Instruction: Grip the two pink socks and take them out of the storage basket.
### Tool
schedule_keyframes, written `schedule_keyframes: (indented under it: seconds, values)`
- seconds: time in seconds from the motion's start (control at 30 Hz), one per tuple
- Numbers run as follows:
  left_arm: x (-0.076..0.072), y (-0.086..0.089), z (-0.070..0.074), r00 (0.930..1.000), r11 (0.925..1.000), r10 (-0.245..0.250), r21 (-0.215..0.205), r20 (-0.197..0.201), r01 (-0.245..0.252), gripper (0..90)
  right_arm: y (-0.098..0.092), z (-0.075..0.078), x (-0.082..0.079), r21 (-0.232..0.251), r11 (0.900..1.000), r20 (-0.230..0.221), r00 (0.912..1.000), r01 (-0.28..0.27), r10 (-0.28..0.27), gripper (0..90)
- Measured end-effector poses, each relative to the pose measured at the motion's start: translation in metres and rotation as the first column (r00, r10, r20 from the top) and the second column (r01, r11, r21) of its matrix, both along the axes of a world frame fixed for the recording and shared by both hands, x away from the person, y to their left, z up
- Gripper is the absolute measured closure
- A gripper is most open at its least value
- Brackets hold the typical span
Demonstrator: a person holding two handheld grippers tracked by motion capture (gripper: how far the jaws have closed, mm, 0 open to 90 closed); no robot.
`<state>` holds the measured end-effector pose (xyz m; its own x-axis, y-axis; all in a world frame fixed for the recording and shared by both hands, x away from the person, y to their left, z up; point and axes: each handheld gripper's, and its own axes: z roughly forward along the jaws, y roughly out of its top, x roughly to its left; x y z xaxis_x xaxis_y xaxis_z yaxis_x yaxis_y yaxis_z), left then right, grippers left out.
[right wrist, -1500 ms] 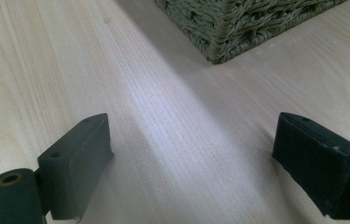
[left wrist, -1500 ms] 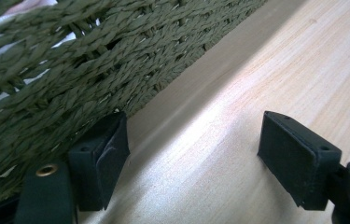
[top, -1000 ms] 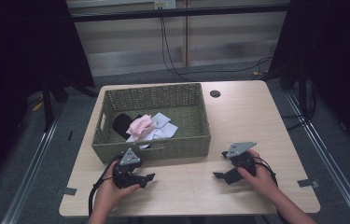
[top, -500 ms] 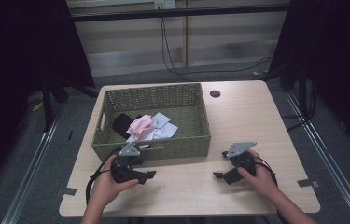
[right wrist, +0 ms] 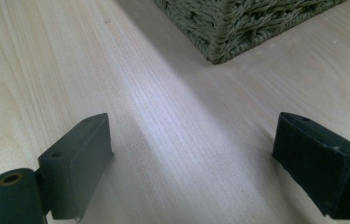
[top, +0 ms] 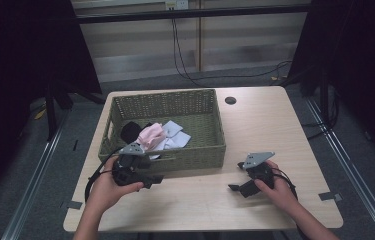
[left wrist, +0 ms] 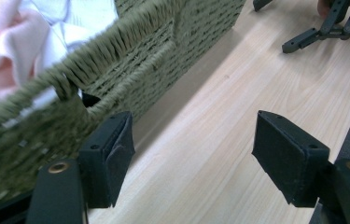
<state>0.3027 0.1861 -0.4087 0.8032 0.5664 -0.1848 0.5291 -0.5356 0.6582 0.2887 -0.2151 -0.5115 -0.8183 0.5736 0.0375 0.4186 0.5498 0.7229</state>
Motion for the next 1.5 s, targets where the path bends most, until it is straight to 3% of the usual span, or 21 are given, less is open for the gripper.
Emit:
schedule_keyframes:
  seconds: [0.13, 0.4, 0.7, 1.0, 1.5]
  values:
    - [0.003, -0.001, 0.009, 1.0000, 0.9999, -0.007, 0.014, 0.003, 0.007, 28.7, 0.000, 0.000, 0.000, 0.000, 1.000, 0.000, 1.0000, 0.000, 0.000, 10.8]
    - [0.012, -0.003, 0.028, 0.9997, 1.0000, -0.009, 0.002, -0.021, 0.009, 28.7, 0.000, 0.000, 0.000, -0.001, 1.000, 0.000, 1.0000, 0.000, 0.000, 10.8]
    - [0.027, -0.006, 0.049, 0.9998, 0.9998, 0.014, 0.011, 0.010, -0.014, 28.8, 0.000, 0.000, 0.000, 0.000, 1.000, 0.001, 1.0000, 0.000, 0.000, 10.8]
    - [0.046, -0.008, 0.058, 0.9989, 0.9987, 0.045, 0.023, 0.011, -0.046, 29.1, 0.000, 0.000, 0.000, 0.000, 1.000, 0.000, 1.0000, 0.000, 0.000, 10.8]
    - [0.084, -0.005, 0.054, 0.9946, 0.9926, 0.100, 0.071, -0.025, -0.099, 30.1, 0.000, 0.000, 0.000, -0.001, 1.000, 0.001, 1.0000, 0.000, 0.000, 10.8]
